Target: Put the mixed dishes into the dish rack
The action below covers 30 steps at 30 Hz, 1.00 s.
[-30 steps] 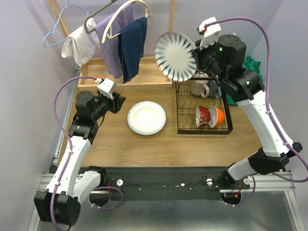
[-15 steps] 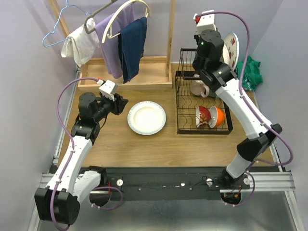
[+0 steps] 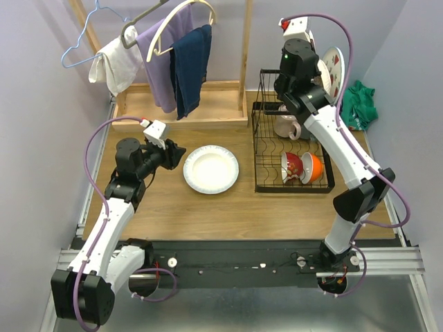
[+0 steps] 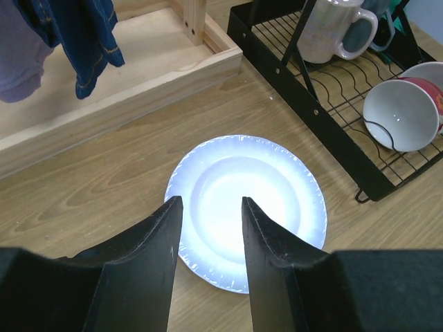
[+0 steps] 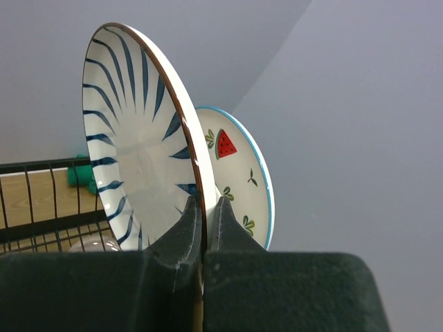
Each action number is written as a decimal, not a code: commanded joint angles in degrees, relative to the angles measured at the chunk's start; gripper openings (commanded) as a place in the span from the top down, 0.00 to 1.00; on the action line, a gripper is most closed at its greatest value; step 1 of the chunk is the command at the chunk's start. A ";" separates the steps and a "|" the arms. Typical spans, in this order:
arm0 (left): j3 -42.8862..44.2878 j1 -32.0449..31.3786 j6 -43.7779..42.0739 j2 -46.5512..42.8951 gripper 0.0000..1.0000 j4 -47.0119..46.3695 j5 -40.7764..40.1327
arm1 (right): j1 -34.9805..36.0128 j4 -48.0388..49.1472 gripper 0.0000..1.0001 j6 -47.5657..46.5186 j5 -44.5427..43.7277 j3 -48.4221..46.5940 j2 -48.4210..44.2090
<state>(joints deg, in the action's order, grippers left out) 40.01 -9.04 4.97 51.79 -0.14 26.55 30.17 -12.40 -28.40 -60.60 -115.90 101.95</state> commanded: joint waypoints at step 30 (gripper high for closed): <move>-4.15 -0.19 4.17 -0.64 0.47 -5.04 0.17 | -2.93 -8.07 0.99 9.59 -12.17 1.20 2.80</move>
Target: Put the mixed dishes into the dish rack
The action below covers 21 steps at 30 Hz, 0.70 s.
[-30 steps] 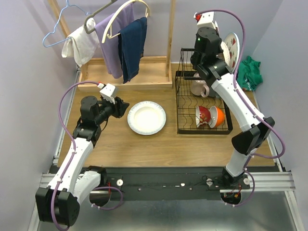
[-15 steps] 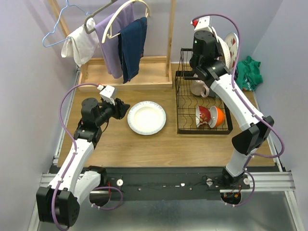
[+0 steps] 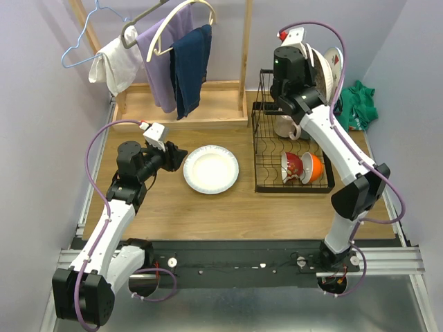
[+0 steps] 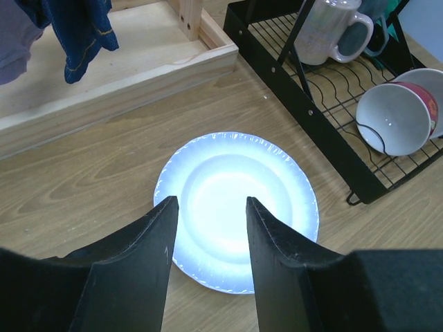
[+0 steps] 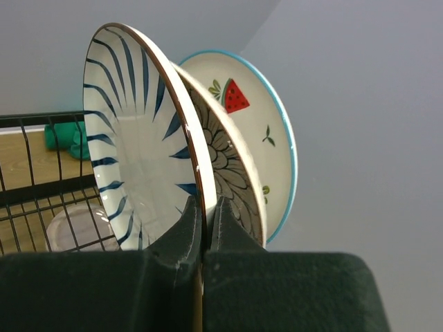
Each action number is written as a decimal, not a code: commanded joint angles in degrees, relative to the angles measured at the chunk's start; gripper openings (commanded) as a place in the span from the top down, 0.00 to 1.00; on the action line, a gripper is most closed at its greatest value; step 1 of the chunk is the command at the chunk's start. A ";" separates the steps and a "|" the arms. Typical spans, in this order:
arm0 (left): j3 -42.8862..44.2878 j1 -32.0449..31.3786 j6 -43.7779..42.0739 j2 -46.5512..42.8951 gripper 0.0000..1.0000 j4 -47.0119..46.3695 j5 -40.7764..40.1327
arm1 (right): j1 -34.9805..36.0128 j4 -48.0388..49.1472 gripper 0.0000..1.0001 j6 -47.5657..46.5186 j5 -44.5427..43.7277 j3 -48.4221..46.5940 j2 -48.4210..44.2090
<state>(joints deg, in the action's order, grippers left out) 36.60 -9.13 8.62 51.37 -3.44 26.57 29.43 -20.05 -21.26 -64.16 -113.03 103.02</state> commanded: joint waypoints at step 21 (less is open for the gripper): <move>3.56 -0.02 1.84 4.87 0.35 -2.27 1.82 | 0.19 -22.31 0.46 7.91 3.78 -14.93 1.23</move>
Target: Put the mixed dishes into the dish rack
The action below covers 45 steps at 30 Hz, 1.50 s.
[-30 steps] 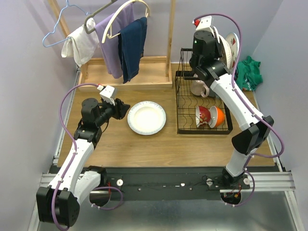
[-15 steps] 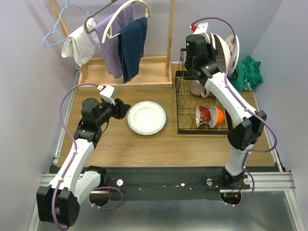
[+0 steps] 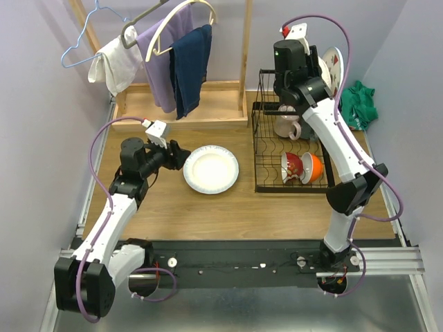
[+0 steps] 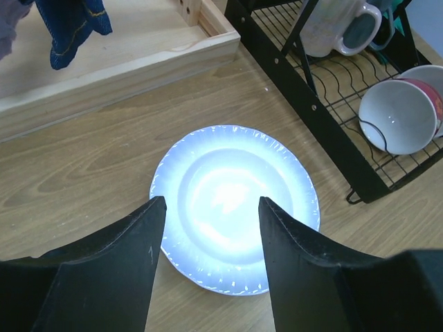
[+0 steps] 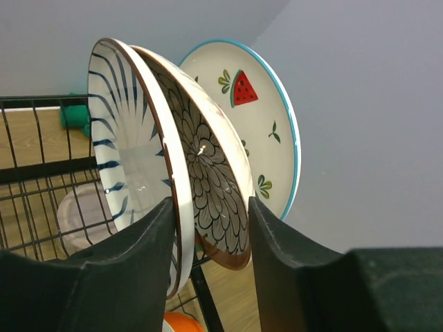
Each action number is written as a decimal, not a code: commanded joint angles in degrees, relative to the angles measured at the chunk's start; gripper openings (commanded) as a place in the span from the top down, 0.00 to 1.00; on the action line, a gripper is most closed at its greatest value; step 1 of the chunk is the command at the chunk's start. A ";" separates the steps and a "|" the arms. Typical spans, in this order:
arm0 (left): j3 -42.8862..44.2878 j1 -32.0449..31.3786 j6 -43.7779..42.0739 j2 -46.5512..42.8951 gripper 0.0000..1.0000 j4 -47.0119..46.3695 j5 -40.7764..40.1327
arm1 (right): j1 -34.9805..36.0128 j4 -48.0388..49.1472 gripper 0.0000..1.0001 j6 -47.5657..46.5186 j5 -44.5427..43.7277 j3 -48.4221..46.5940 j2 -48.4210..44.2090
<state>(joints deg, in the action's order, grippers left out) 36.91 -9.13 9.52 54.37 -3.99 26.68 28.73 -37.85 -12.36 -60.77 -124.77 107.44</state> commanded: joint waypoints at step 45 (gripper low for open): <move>8.62 -4.41 2.17 6.63 0.27 -0.93 3.03 | -11.59 -18.93 0.46 -0.65 27.55 -3.73 -7.86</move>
<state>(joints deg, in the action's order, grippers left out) 46.44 -13.26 11.94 62.26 -5.39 28.82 18.28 -55.11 -14.59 -33.08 -128.07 98.28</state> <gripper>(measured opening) 0.733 0.542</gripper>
